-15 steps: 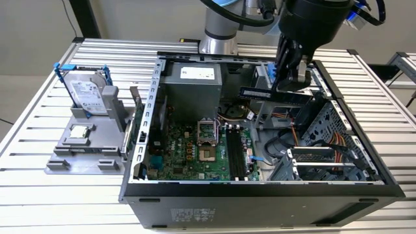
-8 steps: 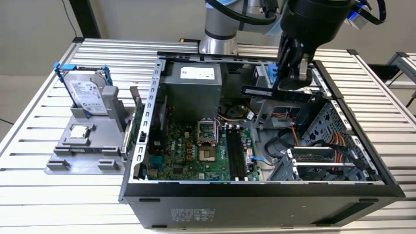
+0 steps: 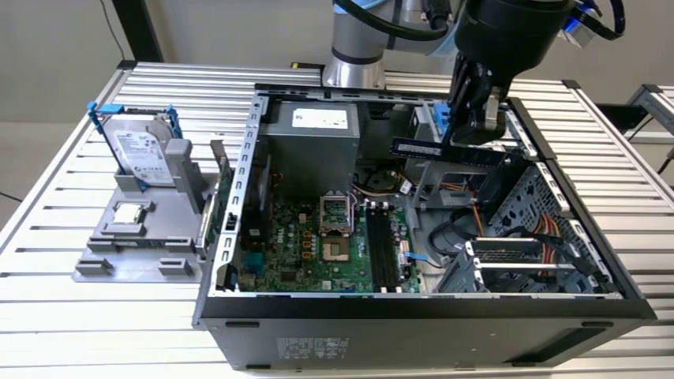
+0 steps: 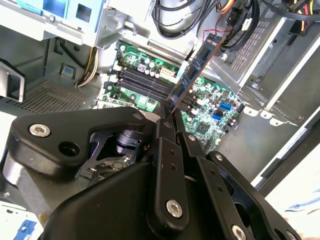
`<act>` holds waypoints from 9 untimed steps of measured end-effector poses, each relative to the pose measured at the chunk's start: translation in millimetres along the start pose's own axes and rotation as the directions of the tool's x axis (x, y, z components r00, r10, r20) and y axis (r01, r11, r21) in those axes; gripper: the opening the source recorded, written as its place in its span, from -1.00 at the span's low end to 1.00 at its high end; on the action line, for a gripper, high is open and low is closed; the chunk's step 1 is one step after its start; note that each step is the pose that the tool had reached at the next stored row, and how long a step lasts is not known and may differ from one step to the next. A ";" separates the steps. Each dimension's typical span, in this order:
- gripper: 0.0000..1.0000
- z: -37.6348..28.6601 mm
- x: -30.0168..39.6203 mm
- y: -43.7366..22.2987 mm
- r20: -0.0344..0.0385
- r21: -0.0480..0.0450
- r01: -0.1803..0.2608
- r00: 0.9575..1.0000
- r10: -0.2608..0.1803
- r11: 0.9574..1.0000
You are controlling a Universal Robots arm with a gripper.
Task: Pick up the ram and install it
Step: 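Insert the ram into the slot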
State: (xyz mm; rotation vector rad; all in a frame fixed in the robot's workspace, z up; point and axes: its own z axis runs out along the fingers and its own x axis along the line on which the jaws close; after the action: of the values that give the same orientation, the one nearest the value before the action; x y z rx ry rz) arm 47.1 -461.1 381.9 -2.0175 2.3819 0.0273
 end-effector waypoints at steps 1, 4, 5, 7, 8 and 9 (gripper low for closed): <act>-1.00 0.0 0.0 0.0 0.000 0.000 0.000 1.000 0.000 1.000; -1.00 0.0 0.0 0.0 0.000 0.000 0.000 1.000 0.000 1.000; -1.00 0.0 0.0 0.0 0.000 0.000 0.000 1.000 0.000 1.000; -1.00 0.1 0.0 0.0 0.000 0.000 0.000 1.000 0.000 1.000; -1.00 0.1 0.0 0.0 0.000 0.000 -0.001 1.000 0.001 1.000; -1.00 0.1 0.0 0.0 0.000 0.000 -0.002 1.000 0.002 1.000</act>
State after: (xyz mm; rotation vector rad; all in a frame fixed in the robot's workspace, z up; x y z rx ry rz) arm 47.1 -461.1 381.8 -2.0146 2.3844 0.0274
